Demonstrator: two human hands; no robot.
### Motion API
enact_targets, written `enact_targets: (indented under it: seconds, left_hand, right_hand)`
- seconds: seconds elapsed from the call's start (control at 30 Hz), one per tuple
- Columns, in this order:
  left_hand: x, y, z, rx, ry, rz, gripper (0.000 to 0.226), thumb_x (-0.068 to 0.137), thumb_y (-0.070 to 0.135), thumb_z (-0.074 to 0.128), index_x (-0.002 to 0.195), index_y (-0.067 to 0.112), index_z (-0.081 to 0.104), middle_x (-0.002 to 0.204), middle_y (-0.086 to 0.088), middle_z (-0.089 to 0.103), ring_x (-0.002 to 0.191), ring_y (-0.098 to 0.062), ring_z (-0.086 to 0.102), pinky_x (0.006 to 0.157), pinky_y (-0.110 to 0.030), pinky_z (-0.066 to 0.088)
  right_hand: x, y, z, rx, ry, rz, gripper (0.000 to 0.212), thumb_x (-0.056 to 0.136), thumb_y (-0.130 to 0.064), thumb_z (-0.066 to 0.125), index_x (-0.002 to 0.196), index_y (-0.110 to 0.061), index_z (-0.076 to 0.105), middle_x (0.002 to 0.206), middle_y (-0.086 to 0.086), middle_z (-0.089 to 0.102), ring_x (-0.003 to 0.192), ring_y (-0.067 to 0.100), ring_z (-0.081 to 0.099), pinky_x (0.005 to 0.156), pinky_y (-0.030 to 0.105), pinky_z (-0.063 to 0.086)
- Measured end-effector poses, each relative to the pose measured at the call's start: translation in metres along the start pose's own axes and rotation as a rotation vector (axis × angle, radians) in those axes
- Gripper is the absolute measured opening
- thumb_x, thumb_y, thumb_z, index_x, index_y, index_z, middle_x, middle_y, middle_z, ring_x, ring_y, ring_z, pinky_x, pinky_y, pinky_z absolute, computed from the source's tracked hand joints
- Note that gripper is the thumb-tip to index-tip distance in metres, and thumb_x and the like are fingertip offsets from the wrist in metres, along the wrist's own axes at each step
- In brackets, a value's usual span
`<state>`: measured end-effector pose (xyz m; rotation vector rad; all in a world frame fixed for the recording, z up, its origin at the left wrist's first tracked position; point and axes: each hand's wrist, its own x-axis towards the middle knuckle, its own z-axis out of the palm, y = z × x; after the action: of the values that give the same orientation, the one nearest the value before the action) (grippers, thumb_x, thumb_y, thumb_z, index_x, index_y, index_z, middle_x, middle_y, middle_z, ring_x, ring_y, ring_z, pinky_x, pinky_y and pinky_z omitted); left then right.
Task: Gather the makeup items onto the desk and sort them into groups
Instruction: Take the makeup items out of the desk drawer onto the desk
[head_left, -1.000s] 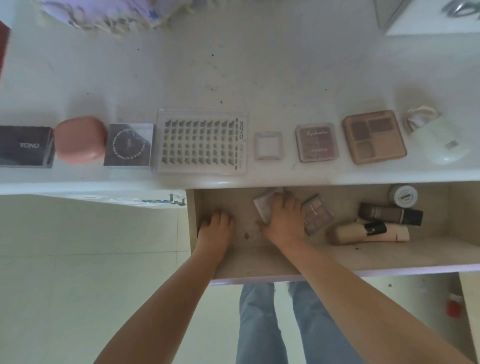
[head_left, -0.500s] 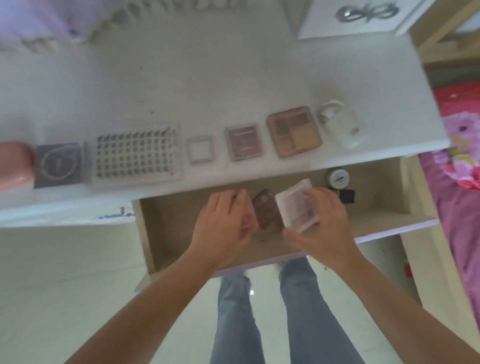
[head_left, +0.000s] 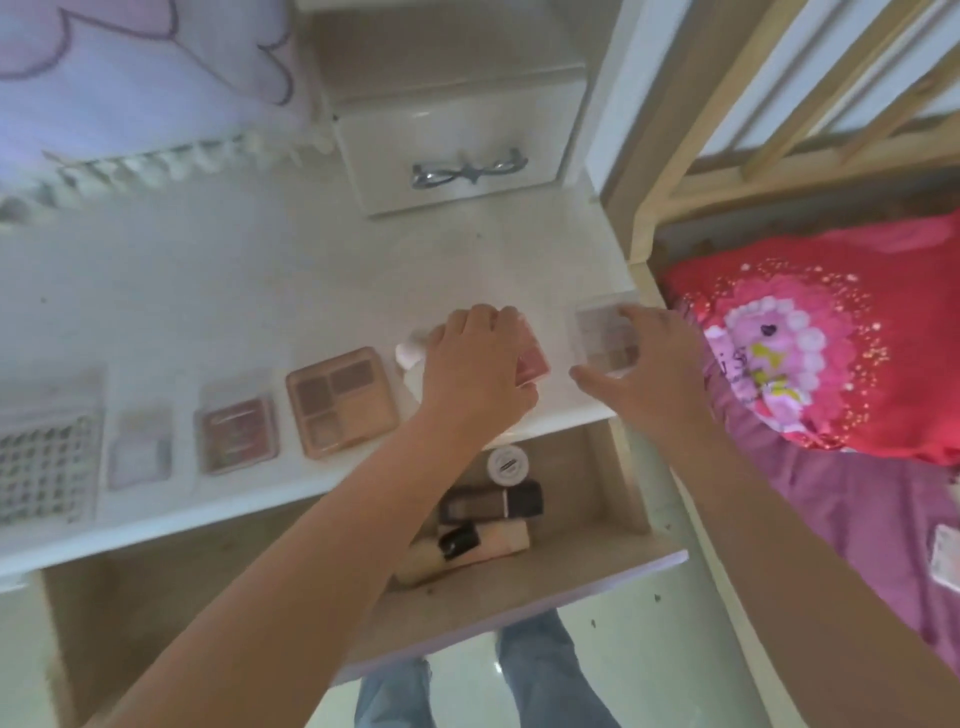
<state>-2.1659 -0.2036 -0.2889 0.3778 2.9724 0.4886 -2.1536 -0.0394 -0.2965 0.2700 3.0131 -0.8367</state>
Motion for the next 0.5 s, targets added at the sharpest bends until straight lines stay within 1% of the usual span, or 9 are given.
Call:
enact_targets:
  seconds: [0.07,0.17,0.27,0.37,0.4,0.43,0.47,0.5]
  left_hand:
    - [0.013,0.006,0.008,0.034,-0.074,-0.039,0.050,0.076,0.026,0.060,0.123,0.013,0.044,0.123,-0.006,0.050,0.115,-0.026,0.044,0.097,-0.034,0.032]
    - [0.019,0.009,0.017,0.088,-0.145,-0.058,0.043,0.080,0.027,0.056,0.119,0.012,0.048,0.122,-0.006,0.051,0.114,-0.026,0.044,0.097,-0.033,0.031]
    - [0.022,0.010,0.021,0.100,-0.198,-0.075,0.046,0.080,0.027,0.056,0.122,0.012,0.047,0.124,-0.007,0.049,0.116,-0.026,0.043,0.100,-0.034,0.029]
    - [0.020,0.008,0.016,0.114,-0.268,-0.061,0.054,0.079,0.031,0.059,0.128,0.014,0.042,0.132,-0.006,0.044,0.123,-0.026,0.037,0.107,-0.037,0.021]
    - [0.016,0.007,0.014,0.096,-0.268,-0.064,0.059,0.078,0.032,0.061,0.130,0.015,0.040,0.137,-0.006,0.040,0.127,-0.026,0.034,0.109,-0.038,0.019]
    - [0.008,0.007,0.013,0.064,-0.230,-0.058,0.062,0.078,0.032,0.064,0.132,0.013,0.040,0.139,-0.007,0.039,0.129,-0.027,0.032,0.109,-0.038,0.019]
    - [-0.003,0.007,0.012,0.026,-0.142,-0.027,0.059,0.077,0.030,0.065,0.129,0.010,0.044,0.137,-0.010,0.043,0.127,-0.030,0.036,0.106,-0.040,0.025]
    - [-0.018,0.005,0.014,-0.012,-0.025,0.023,0.050,0.077,0.026,0.064,0.121,0.005,0.053,0.127,-0.014,0.053,0.119,-0.033,0.046,0.099,-0.040,0.036]
  right_hand:
    - [0.010,0.006,0.003,-0.034,-0.056,-0.030,0.075,0.066,-0.035,0.075,0.129,-0.010,0.042,0.130,0.016,0.043,0.121,0.030,0.036,0.101,0.035,0.027]
    - [0.018,0.013,0.008,-0.045,-0.102,-0.033,0.074,0.067,-0.035,0.075,0.128,-0.010,0.042,0.130,0.016,0.041,0.121,0.032,0.035,0.101,0.039,0.029]
    - [0.021,0.021,0.011,-0.075,-0.130,-0.034,0.072,0.069,-0.038,0.073,0.128,-0.010,0.042,0.131,0.016,0.039,0.121,0.031,0.033,0.100,0.037,0.028]
    - [0.020,0.025,0.013,-0.146,-0.160,-0.064,0.073,0.072,-0.043,0.069,0.130,-0.012,0.039,0.136,0.015,0.035,0.124,0.031,0.030,0.099,0.039,0.028]
    - [0.019,0.025,0.014,-0.152,-0.172,-0.064,0.074,0.073,-0.045,0.068,0.132,-0.012,0.037,0.138,0.015,0.034,0.125,0.031,0.029,0.100,0.040,0.028]
    - [0.017,0.025,0.014,-0.148,-0.185,-0.057,0.075,0.074,-0.047,0.066,0.133,-0.013,0.036,0.140,0.015,0.032,0.128,0.032,0.027,0.101,0.041,0.027]
    - [0.014,0.024,0.014,-0.127,-0.179,-0.052,0.076,0.074,-0.048,0.065,0.134,-0.012,0.035,0.142,0.016,0.031,0.129,0.033,0.027,0.103,0.043,0.027]
    - [0.009,0.023,0.014,-0.083,-0.134,-0.068,0.073,0.076,-0.046,0.066,0.133,-0.009,0.038,0.141,0.019,0.032,0.129,0.034,0.028,0.103,0.045,0.027]
